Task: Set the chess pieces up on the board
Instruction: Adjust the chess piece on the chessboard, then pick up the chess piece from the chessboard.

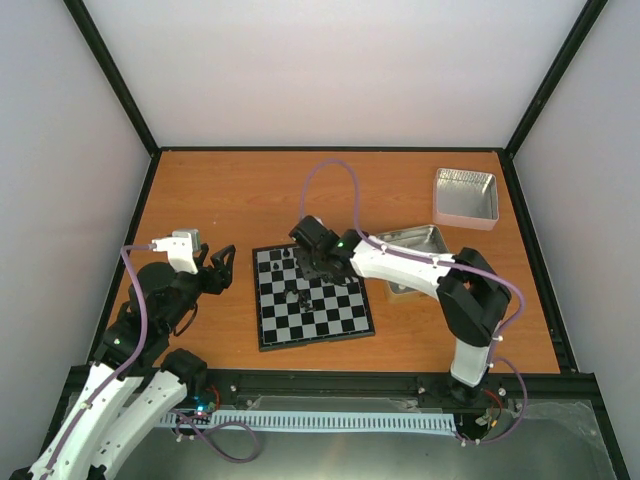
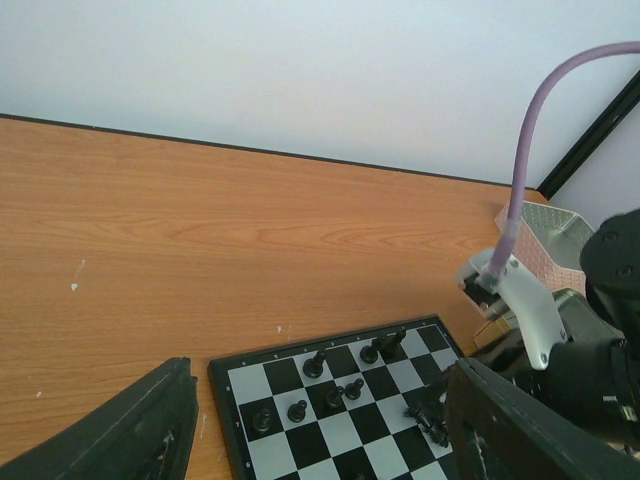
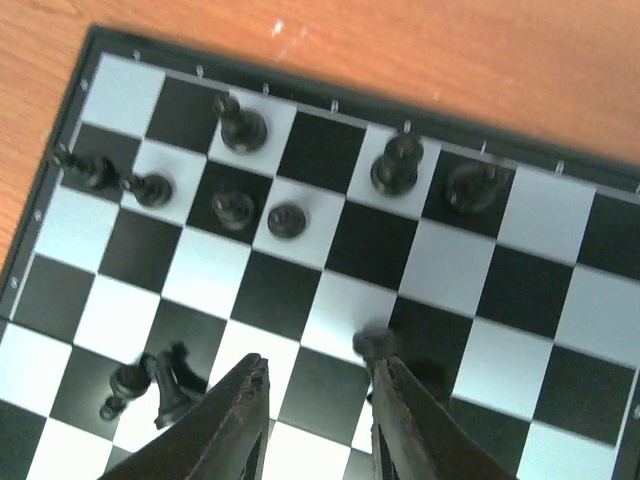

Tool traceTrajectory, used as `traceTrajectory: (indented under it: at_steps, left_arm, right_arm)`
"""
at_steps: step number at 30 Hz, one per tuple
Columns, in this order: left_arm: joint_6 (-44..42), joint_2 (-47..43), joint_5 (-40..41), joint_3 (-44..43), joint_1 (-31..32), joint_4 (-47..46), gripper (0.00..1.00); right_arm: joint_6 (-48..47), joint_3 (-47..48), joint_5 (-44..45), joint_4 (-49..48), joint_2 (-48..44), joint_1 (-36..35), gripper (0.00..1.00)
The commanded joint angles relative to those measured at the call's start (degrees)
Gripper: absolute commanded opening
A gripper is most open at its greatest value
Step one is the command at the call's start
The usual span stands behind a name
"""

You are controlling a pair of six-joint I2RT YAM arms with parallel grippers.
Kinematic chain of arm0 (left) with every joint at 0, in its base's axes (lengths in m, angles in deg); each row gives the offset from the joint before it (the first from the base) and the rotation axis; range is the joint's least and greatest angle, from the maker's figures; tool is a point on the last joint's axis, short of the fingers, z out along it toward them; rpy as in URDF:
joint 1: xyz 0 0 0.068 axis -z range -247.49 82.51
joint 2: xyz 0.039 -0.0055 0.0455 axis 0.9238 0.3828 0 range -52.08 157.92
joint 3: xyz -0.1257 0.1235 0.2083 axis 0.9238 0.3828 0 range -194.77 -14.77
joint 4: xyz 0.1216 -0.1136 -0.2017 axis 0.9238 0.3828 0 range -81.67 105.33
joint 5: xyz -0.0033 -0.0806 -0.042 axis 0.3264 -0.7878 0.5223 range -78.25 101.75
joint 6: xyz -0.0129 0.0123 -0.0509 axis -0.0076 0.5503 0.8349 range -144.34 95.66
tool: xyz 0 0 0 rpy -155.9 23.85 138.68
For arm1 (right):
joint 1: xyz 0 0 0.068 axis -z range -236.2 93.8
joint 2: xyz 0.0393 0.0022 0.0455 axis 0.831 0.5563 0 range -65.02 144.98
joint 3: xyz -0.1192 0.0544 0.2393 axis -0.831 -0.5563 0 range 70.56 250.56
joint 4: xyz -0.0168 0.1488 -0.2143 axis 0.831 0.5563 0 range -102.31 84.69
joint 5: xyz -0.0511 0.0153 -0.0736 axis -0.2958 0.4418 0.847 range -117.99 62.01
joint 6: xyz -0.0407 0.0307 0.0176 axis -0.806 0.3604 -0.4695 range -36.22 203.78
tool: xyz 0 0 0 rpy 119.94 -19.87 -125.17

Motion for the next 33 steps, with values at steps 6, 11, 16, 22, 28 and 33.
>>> traceTrajectory:
  at_steps: [6, 11, 16, 22, 28, 33]
  left_arm:
    - [0.09, 0.26, -0.24, -0.28, 0.33, -0.54, 0.69]
    - [0.09, 0.15, -0.14, -0.21, 0.33, -0.58, 0.69]
    - [0.16, 0.06, -0.14, -0.25, 0.33, -0.53, 0.69]
    - [0.22, 0.19, -0.13, -0.22, 0.33, -0.52, 0.69]
    - [0.08, 0.22, -0.26, -0.20, 0.33, -0.61, 0.69]
    - [0.09, 0.31, -0.28, -0.22, 0.33, -0.61, 0.69]
  right_arm:
    - [2.20, -4.39, -2.49, 2.72, -1.04, -5.41, 0.30]
    - [3.02, -4.91, -2.70, 2.28, -0.07, -5.57, 0.21]
    - [2.73, -3.97, -3.01, 2.21, 1.59, -5.68, 0.23]
    - [2.50, -3.94, -3.73, 2.73, 2.43, -5.94, 0.24]
    - [2.40, -4.52, -3.91, 3.18, 2.70, -6.03, 0.22]
    - [3.57, -3.77, -0.82, 5.28, 3.46, -6.16, 0.22]
